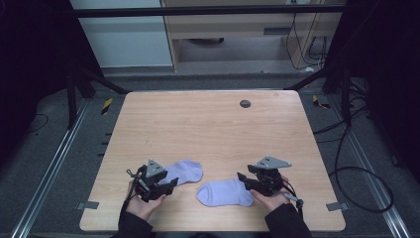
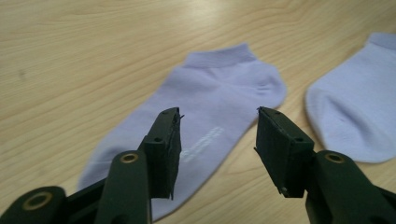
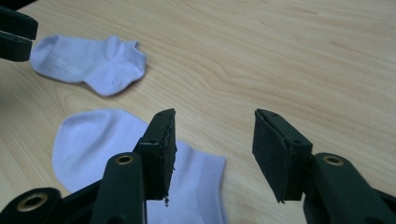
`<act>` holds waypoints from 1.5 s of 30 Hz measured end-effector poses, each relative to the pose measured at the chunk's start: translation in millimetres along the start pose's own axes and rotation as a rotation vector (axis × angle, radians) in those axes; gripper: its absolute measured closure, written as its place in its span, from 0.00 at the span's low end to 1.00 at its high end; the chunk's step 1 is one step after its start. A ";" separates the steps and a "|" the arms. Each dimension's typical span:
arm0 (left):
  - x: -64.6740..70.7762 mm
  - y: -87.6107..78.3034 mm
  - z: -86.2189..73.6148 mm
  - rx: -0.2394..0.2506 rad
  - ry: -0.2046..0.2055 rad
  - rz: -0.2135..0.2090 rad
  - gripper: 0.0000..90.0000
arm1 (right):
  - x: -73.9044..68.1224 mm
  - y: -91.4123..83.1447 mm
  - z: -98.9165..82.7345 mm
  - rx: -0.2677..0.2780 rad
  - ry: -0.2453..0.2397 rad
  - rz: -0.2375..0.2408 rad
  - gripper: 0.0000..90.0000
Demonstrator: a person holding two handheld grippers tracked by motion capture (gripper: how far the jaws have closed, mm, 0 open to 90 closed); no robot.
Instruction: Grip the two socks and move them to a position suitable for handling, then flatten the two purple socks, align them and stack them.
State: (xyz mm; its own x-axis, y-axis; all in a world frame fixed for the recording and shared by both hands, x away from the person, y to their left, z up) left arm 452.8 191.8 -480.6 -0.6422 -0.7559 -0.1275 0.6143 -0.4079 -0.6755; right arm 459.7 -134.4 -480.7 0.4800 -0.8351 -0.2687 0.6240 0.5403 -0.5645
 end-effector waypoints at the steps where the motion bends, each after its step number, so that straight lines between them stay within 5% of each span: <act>1: -5.0 -1.8 -2.3 0.000 -0.005 0.010 0.53 | -2.3 1.6 2.5 0.003 0.002 0.004 0.54; 9: -44.1 -7.4 -27.8 -0.025 -0.084 0.097 0.49 | -25.7 25.4 23.0 0.021 -0.015 0.024 0.51; 14: -55.9 -5.3 -38.9 -0.052 -0.119 0.130 0.49 | -38.5 44.0 29.8 0.010 -0.008 0.041 0.50; 36: -68.8 -3.2 -51.5 -0.082 -0.148 0.137 0.54 | -65.5 108.3 37.0 -0.055 0.008 0.050 0.57; 45: -58.9 6.6 -50.6 -0.125 -0.105 0.106 0.61 | -75.3 128.2 33.6 -0.097 0.002 0.046 0.62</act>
State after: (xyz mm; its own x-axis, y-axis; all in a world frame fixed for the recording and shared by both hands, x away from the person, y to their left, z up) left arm 471.4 259.6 -514.3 -0.5220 -0.8429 -0.1306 0.6097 -0.2616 -0.7482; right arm 524.3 1.3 -506.6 0.5053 -0.8101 -0.2975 0.5385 0.5654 -0.6248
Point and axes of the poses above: each handheld gripper's, and its own axes: y roughly forward along the jaws, z roughly out of its top, x roughly to its right, the point moved 4 cm from there along y, roughly forward along the jaws, and after that the axes turned 11 degrees about y, right-handed, at the moved point
